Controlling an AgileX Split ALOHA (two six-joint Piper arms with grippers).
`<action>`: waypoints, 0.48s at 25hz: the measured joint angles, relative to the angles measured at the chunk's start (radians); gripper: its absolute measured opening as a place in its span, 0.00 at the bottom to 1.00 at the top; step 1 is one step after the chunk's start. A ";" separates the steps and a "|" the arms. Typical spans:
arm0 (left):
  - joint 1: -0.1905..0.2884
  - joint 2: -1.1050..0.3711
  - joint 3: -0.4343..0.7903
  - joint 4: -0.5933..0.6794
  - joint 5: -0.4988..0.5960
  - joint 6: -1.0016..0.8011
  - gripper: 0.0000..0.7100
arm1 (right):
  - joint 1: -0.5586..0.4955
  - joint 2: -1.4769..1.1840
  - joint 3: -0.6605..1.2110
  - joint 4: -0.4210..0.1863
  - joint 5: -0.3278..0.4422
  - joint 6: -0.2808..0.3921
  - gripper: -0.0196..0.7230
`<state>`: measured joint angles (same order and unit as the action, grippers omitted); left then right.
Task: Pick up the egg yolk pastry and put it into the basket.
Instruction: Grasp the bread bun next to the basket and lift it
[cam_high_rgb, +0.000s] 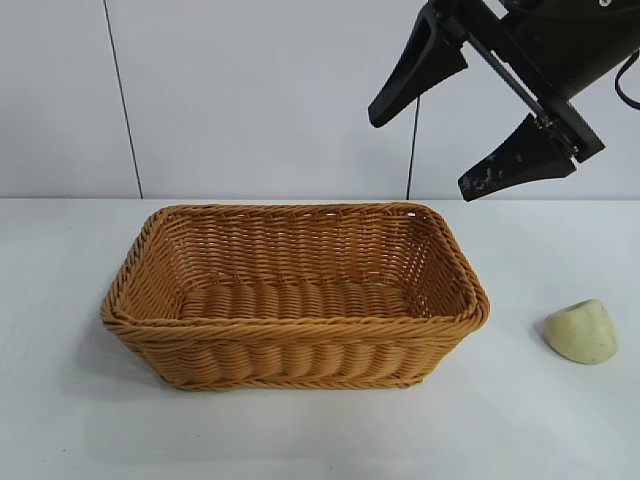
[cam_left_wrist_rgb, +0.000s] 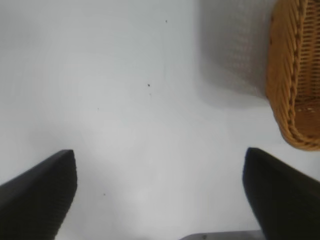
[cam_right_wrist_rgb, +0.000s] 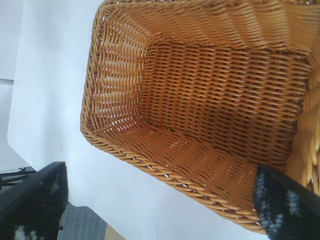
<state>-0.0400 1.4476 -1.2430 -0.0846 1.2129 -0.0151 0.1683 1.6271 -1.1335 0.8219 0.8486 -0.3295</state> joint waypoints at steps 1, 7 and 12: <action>0.000 -0.040 0.035 0.000 0.000 0.000 0.98 | 0.000 0.000 0.000 0.000 0.000 0.000 0.96; 0.000 -0.307 0.271 0.020 0.001 0.000 0.98 | 0.000 0.000 0.000 0.000 0.000 0.000 0.96; 0.000 -0.517 0.485 0.022 -0.013 0.000 0.98 | 0.000 0.000 0.000 0.000 0.000 0.000 0.96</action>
<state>-0.0400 0.9310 -0.7582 -0.0628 1.2002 -0.0151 0.1683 1.6271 -1.1335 0.8219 0.8486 -0.3295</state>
